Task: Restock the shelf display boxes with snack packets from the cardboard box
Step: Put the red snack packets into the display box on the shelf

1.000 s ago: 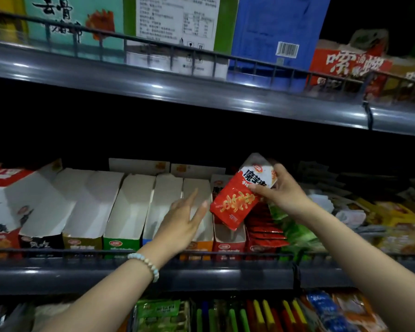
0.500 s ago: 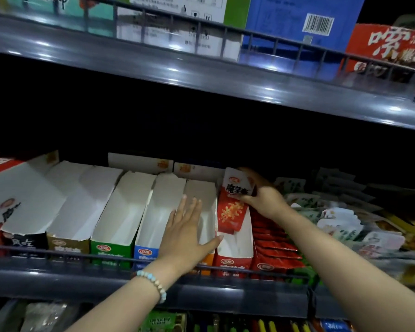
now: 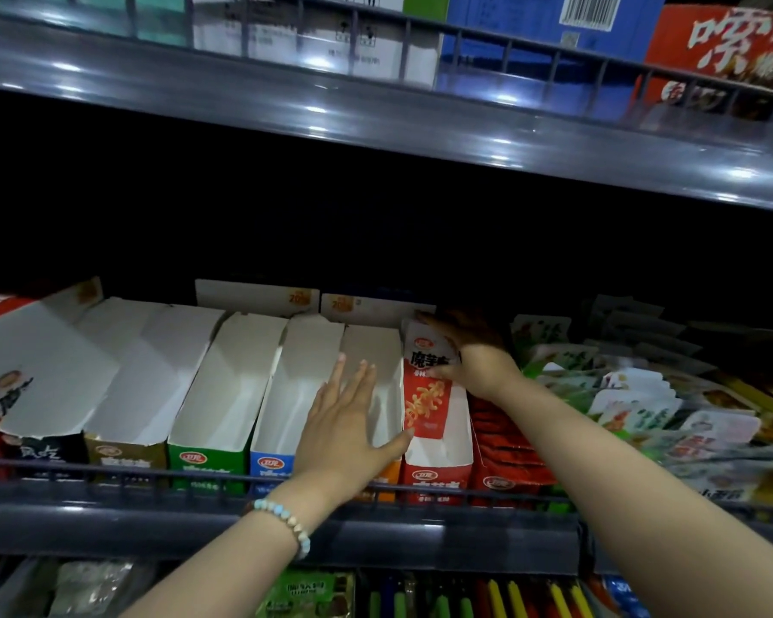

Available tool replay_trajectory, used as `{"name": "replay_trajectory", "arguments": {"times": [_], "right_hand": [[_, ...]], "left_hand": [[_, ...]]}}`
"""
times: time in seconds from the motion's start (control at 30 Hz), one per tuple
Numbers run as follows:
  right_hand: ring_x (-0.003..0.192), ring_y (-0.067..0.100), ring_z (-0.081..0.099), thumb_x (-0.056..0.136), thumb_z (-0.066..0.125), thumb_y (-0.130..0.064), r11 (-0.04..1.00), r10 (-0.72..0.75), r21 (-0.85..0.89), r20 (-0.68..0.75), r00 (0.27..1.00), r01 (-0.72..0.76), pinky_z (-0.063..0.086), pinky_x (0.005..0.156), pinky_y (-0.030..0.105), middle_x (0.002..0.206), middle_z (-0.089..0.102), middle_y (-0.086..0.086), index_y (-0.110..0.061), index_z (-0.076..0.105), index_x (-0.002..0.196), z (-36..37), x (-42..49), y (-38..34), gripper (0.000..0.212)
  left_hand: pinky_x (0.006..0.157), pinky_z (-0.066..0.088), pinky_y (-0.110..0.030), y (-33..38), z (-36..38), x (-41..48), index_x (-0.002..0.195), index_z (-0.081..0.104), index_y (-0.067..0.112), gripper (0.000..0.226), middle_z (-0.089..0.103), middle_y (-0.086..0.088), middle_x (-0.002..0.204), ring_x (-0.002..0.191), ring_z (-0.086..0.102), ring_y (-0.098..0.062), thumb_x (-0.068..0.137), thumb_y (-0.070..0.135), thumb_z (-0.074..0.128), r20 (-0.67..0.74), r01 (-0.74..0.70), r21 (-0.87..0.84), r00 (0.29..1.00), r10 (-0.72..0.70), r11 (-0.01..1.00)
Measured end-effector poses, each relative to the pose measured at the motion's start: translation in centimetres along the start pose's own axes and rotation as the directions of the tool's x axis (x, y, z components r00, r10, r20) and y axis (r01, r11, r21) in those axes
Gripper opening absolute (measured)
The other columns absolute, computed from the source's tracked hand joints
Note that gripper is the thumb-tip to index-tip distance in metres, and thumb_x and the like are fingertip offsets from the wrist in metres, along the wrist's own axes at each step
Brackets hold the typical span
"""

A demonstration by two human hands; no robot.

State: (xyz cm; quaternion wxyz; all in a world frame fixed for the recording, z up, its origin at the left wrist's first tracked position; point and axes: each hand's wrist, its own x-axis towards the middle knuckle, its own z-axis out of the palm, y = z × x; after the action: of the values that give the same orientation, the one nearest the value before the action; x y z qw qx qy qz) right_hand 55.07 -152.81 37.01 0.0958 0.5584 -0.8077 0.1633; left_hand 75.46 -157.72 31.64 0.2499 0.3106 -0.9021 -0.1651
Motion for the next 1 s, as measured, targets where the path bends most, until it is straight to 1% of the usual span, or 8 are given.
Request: {"name": "replay_trajectory", "arguments": {"times": [0.23, 0.37, 0.5, 0.63, 0.7, 0.8, 0.9, 1.0], "right_hand": [[0.129, 0.024, 0.045, 0.090, 0.060, -0.040, 0.975, 0.129, 0.175, 0.038, 0.991, -0.134, 0.041, 0.104, 0.036, 0.144, 0.046, 0.008, -0.021, 0.032, 0.147, -1.7, -2.1, -1.0, 0.066], [0.140, 0.020, 0.030, 0.092, 0.054, -0.043, 0.947, 0.149, 0.293, -0.028, 0.989, -0.134, 0.028, 0.110, 0.030, 0.151, 0.034, 0.005, -0.020, 0.028, 0.148, -3.5, -5.7, -2.4, 0.066], [0.146, 0.012, 0.011, 0.094, 0.054, -0.036, 0.918, 0.111, 0.384, -0.008, 0.994, -0.099, 0.012, 0.112, 0.023, 0.158, 0.014, -0.005, -0.029, 0.018, 0.150, -4.2, -11.2, -4.3, 0.067], [0.145, 0.010, 0.012, 0.093, 0.058, -0.033, 0.912, 0.107, 0.395, 0.023, 0.994, -0.108, 0.015, 0.119, 0.030, 0.158, 0.017, -0.005, -0.029, 0.020, 0.150, -2.1, -17.1, -6.3, 0.068], [0.145, 0.009, 0.013, 0.092, 0.058, -0.033, 0.907, 0.112, 0.403, 0.048, 0.993, -0.121, 0.016, 0.117, 0.027, 0.157, 0.017, -0.007, -0.030, 0.021, 0.149, -0.3, -20.1, -7.3, 0.068], [0.143, 0.003, 0.010, 0.092, 0.058, -0.034, 0.905, 0.105, 0.403, 0.106, 0.989, -0.139, 0.014, 0.114, 0.022, 0.157, 0.014, -0.013, -0.033, 0.019, 0.149, 3.2, -24.5, -8.7, 0.069], [0.145, 0.007, 0.009, 0.093, 0.058, -0.033, 0.889, 0.129, 0.402, 0.239, 0.962, -0.219, 0.017, 0.116, 0.028, 0.158, 0.010, -0.012, -0.033, 0.018, 0.150, 7.9, -28.3, -10.1, 0.070], [0.146, 0.011, 0.008, 0.094, 0.056, -0.032, 0.876, 0.154, 0.379, 0.365, 0.918, -0.298, 0.017, 0.113, 0.026, 0.159, 0.008, -0.009, -0.028, 0.016, 0.151, 13.3, -31.6, -11.0, 0.070]], "left_hand": [[0.115, -0.010, -0.030, 0.1, -0.4, -0.1, 0.153, 0.003, 0.026, 0.087, -0.007, 0.010, 0.160, 0.142, -0.022, -0.007, 0.087, 0.068, 0.041, 0.032, -0.010, -0.058, 0.999, 0.012, 0.998], [0.118, -0.006, -0.032, 0.3, -1.3, -2.0, 0.153, 0.007, 0.027, 0.083, 0.000, 0.009, 0.161, 0.146, -0.011, -0.008, 0.088, 0.066, 0.042, 0.028, -0.015, -0.118, 0.999, 0.018, 0.993], [0.120, -0.002, -0.034, -0.1, -1.6, -5.9, 0.152, 0.014, 0.028, 0.079, 0.007, 0.009, 0.160, 0.147, -0.003, -0.010, 0.088, 0.066, 0.040, 0.001, -0.058, -0.114, 0.998, 0.058, 0.992], [0.121, 0.002, -0.036, -1.2, -0.8, -10.7, 0.152, 0.018, 0.028, 0.077, 0.011, 0.010, 0.160, 0.147, 0.000, -0.010, 0.088, 0.065, 0.040, -0.010, -0.080, -0.122, 0.997, 0.079, 0.989], [0.121, 0.002, -0.035, -2.2, 0.1, -13.4, 0.152, 0.017, 0.029, 0.075, 0.011, 0.011, 0.159, 0.147, 0.000, -0.010, 0.089, 0.064, 0.040, -0.006, -0.097, -0.122, 0.995, 0.097, 0.988], [0.121, 0.004, -0.034, -4.8, 2.3, -17.6, 0.152, 0.020, 0.027, 0.079, 0.011, 0.009, 0.159, 0.147, 0.001, -0.009, 0.087, 0.070, 0.034, 0.091, -0.067, -0.108, 0.993, 0.077, 0.992], [0.120, 0.008, -0.036, -8.2, 5.0, -21.7, 0.151, 0.021, 0.025, 0.089, 0.013, 0.007, 0.159, 0.147, 0.006, -0.012, 0.080, 0.078, 0.021, 0.229, -0.009, -0.060, 0.973, 0.023, 0.998], [0.121, 0.007, -0.037, -11.3, 7.2, -25.5, 0.152, 0.017, 0.025, 0.076, 0.012, 0.006, 0.160, 0.147, 0.006, -0.014, 0.091, 0.066, 0.035, 0.332, 0.049, -0.009, 0.942, -0.043, 0.999]]}}
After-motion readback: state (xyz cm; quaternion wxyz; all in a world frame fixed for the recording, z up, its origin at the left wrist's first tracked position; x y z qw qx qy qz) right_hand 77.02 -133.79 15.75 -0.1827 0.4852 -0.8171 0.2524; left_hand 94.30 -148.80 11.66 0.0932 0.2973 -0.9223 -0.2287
